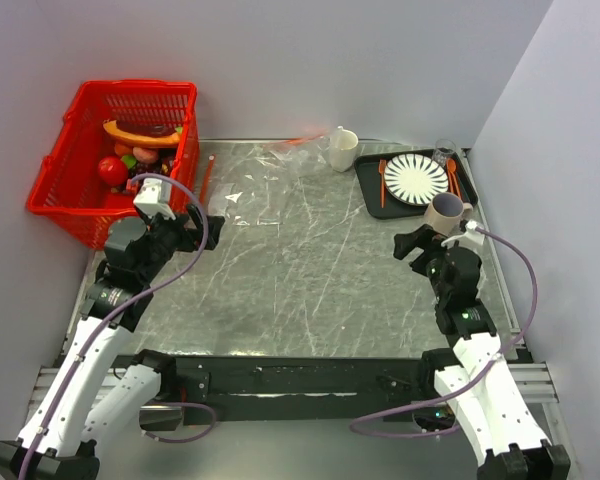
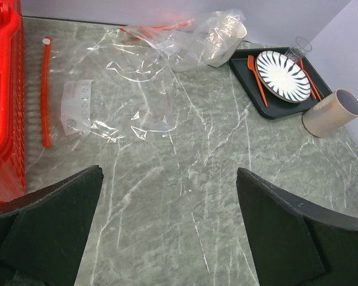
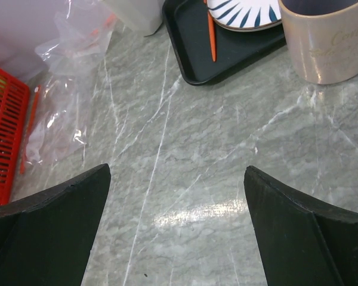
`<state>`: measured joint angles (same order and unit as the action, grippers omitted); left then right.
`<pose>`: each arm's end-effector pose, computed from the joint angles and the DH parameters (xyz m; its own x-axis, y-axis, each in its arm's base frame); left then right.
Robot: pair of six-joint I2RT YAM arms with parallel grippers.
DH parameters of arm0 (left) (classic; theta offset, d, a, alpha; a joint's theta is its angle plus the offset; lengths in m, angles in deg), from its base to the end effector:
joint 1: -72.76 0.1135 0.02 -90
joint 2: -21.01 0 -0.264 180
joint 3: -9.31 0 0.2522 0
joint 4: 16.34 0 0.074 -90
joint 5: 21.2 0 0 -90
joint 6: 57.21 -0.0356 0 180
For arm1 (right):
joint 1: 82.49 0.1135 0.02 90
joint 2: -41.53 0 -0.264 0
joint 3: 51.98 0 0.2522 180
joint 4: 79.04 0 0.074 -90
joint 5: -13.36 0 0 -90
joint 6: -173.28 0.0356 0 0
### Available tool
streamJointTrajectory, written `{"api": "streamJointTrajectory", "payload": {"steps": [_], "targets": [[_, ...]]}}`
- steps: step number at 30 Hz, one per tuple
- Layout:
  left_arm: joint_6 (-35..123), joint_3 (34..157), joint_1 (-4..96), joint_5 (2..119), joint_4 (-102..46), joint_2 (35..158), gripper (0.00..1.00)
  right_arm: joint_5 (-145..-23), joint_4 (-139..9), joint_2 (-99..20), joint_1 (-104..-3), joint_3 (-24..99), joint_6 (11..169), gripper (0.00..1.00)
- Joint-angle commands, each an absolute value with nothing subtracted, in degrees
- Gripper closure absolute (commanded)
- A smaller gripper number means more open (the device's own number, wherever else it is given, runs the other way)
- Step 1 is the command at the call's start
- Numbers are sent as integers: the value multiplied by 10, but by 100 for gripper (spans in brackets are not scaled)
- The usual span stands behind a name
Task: Place the food in the zip-top bag and seal the zipper
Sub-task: Move the zipper food storage bag to the center of the board.
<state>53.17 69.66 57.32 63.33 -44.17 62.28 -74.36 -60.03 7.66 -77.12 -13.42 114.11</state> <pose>0.1611 -0.0480 0.3534 -0.2614 -0.2874 -0.9214 0.2825 0.8900 -0.3578 0.1578 0.0134 0.2541 -0.2397 0.4918 -0.8371 0.0789 0.8692 0.4881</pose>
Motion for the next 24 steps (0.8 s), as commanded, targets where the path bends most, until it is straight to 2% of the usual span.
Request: {"api": "streamJointTrajectory", "payload": {"steps": [1, 12, 17, 24], "targets": [[522, 695, 573, 636, -420, 610, 1, -741, -626, 119, -773, -154, 1147, 0], [556, 702, 573, 686, -428, 620, 1, -726, -612, 163, -774, -170, 1167, 0], [618, 800, 573, 761, -503, 656, 1, -730, -606, 160, -773, -169, 1171, 0], [651, 999, 576, 839, -634, 784, 1, -737, -606, 138, -774, -162, 1172, 0]]}}
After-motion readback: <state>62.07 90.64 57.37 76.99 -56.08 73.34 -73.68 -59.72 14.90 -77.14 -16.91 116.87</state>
